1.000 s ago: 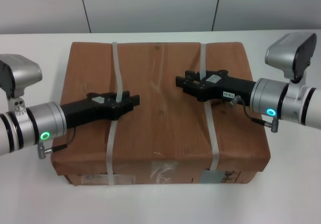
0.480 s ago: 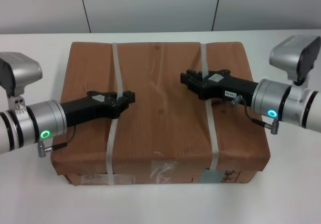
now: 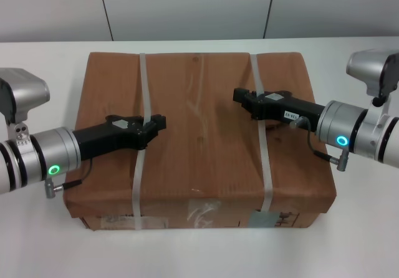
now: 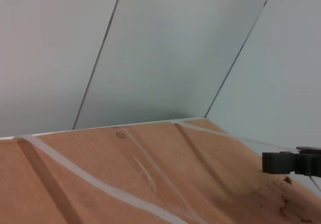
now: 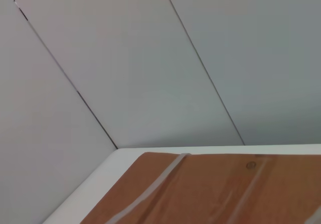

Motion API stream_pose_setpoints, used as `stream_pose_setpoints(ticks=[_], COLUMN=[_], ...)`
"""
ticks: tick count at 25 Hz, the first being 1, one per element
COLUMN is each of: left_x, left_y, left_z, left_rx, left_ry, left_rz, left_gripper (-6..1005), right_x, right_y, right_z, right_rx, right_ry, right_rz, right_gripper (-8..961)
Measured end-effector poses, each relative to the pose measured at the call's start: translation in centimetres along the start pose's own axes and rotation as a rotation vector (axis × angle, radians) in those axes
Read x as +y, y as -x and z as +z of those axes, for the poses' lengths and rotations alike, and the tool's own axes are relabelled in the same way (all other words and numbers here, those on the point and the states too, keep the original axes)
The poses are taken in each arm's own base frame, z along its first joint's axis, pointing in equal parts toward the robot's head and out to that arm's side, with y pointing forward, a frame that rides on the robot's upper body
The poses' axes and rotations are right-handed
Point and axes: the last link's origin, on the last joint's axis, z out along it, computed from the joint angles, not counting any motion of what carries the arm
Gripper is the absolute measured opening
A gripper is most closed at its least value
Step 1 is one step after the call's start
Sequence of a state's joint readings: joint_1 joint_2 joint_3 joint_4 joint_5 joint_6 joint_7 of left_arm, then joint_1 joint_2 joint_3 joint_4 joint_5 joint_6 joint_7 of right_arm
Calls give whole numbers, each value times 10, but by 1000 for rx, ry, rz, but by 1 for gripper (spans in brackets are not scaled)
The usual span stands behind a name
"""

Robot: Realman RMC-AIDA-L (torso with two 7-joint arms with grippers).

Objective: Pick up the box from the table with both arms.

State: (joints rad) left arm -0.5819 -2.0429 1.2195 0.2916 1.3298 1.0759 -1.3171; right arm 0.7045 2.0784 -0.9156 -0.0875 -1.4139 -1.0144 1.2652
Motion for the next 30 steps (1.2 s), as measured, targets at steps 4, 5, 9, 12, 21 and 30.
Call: stream_pose_setpoints(ticks=[4,5,9,12,21,30], left_x=[0,0,0,4,15,25], left_y=[1,1,1,-1,-12,-16], left_z=[-1,-2,-2,-3,-19,-28], left_rx=[3,5,7,22,95,128], left_ry=[-3,-3,0,26,112,190], left_rz=[-1,-2,1,8,62,82], left_gripper=[80,80,81,81,83,76], right_x=[0,0,-1,-1,0,8], right_y=[0,0,-2,-3,-4,-3], right_z=[0,-1,-4,-9,-28,-41], right_rx=[-2,-3,-11,-38,-141,-214], right_ry=[0,1,1,9,39,107], right_rz=[3,4,10,15,12,-18], right_gripper=[58,50,43,44,44,42])
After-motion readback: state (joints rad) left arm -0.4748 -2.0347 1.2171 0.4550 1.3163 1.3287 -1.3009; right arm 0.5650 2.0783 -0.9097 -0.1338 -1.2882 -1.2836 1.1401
